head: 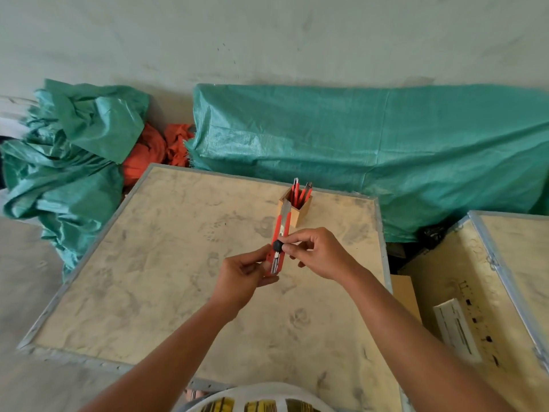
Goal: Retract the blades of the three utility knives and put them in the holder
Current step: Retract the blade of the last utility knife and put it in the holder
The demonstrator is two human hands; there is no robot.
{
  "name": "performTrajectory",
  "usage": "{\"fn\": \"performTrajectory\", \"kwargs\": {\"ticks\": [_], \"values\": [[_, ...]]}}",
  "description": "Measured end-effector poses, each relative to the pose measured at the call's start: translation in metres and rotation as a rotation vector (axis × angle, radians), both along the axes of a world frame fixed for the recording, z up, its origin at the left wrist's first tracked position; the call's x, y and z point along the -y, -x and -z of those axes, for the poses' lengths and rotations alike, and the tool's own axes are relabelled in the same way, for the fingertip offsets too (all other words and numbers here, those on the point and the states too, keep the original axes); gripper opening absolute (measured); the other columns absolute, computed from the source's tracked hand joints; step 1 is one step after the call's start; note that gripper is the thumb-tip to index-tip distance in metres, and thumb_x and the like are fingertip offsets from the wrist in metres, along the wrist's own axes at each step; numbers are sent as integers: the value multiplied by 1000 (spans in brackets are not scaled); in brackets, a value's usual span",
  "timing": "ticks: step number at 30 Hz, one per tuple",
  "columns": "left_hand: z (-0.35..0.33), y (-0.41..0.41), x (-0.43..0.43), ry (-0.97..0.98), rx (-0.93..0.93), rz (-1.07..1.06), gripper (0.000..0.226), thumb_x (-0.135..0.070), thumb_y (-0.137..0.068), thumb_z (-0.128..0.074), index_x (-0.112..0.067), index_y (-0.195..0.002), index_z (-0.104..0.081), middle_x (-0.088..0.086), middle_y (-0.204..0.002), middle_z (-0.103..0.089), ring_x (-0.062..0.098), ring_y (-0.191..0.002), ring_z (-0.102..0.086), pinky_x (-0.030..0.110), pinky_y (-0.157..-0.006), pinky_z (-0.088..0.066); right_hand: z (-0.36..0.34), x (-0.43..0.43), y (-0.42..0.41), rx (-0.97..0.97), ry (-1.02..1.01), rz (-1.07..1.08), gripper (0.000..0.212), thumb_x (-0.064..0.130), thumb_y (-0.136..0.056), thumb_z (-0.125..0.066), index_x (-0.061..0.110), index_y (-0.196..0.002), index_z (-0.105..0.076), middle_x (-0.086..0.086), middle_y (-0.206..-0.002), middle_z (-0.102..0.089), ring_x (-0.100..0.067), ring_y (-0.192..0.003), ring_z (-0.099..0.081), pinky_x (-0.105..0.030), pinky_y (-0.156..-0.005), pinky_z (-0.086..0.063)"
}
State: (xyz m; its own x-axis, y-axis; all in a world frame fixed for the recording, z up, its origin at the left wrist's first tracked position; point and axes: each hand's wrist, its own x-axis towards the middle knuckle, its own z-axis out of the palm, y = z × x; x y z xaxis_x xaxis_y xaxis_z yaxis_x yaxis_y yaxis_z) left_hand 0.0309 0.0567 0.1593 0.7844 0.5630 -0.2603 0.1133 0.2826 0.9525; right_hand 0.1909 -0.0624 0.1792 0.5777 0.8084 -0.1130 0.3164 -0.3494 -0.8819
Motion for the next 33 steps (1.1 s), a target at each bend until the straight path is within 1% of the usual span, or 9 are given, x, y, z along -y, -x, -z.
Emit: {"fn": "performTrajectory", "kwargs": {"ticks": [4, 11, 15, 17, 21, 23, 27, 29, 33], "values": [[-3, 1, 0, 18, 35, -5, 31, 5, -91, -62, -7, -118, -69, 7, -106, -78, 27, -100, -74, 40, -81, -62, -2, 1, 4, 30, 20, -49, 22, 17, -91, -76, 21, -113, -80, 5, -109, -78, -19, -81, -72, -34, -71, -64], [-5, 0, 14, 26, 56, -23, 32, 5, -91, -61, -7, -119, -69, 13, -107, -77, 31, -99, -73, 44, -84, -61, -11, 13, -2, 90, 11, -123, 22, 17, -87, -80, 19, -109, -81, 4, -110, -76, -9, -93, -71, -25, -85, -60], [-5, -3, 24, 40, 82, -11, 34, 3, -90, -63, -1, -124, -65, 17, -112, -75, 32, -102, -72, 44, -85, -61, -14, 23, -5, 59, 16, -138, 28, 18, -92, -76, 29, -117, -77, 11, -117, -72, -13, -85, -70, -24, -73, -59], [-7, -4, 27, 38, 94, -4, 35, 3, -90, -63, 0, -125, -64, 17, -113, -74, 31, -102, -72, 44, -86, -60, -14, 28, -3, 54, 3, -141, 31, 18, -94, -73, 34, -120, -75, 12, -119, -70, -13, -82, -69, -26, -74, -61], [-7, -5, 30, 38, 90, 2, 35, 5, -90, -62, -3, -124, -65, 15, -112, -75, 30, -100, -73, 45, -86, -60, -14, 33, 2, 107, -9, -50, 17, 27, -85, -82, 30, -100, -75, 11, -106, -73, -11, -84, -70, -25, -73, -56], [-7, -5, 29, 32, 89, 7, 35, 4, -90, -63, -3, -124, -65, 14, -112, -75, 31, -100, -73, 46, -86, -60, -13, 34, 5, 100, -31, -24, 19, 30, -84, -83, 29, -97, -70, 12, -102, -72, -11, -83, -70, -25, -70, -56], [-11, -8, 25, 5, 106, 12, 36, 4, -90, -62, -1, -125, -64, 15, -113, -75, 30, -101, -73, 42, -85, -61, -15, 32, 7, 58, -73, -57, 28, 27, -89, -78, 36, -115, -72, 15, -114, -71, -13, -87, -71, -33, -79, -62], [-13, -10, 23, -5, 116, 21, 36, 5, -90, -62, -1, -125, -64, 14, -113, -75, 30, -101, -73, 41, -84, -61, -14, 30, 7, 107, -84, -28, 23, 26, -88, -80, 32, -109, -74, 15, -110, -73, -10, -85, -71, -33, -81, -62], [-15, -14, 21, -17, 123, 17, 36, 6, -89, -63, -1, -124, -65, 12, -112, -75, 31, -100, -73, 37, -81, -62, -15, 28, 7, 160, -92, 56, 22, 32, -83, -84, 25, -97, -69, 12, -102, -73, -5, -77, -69, -18, -74, -57]]}}
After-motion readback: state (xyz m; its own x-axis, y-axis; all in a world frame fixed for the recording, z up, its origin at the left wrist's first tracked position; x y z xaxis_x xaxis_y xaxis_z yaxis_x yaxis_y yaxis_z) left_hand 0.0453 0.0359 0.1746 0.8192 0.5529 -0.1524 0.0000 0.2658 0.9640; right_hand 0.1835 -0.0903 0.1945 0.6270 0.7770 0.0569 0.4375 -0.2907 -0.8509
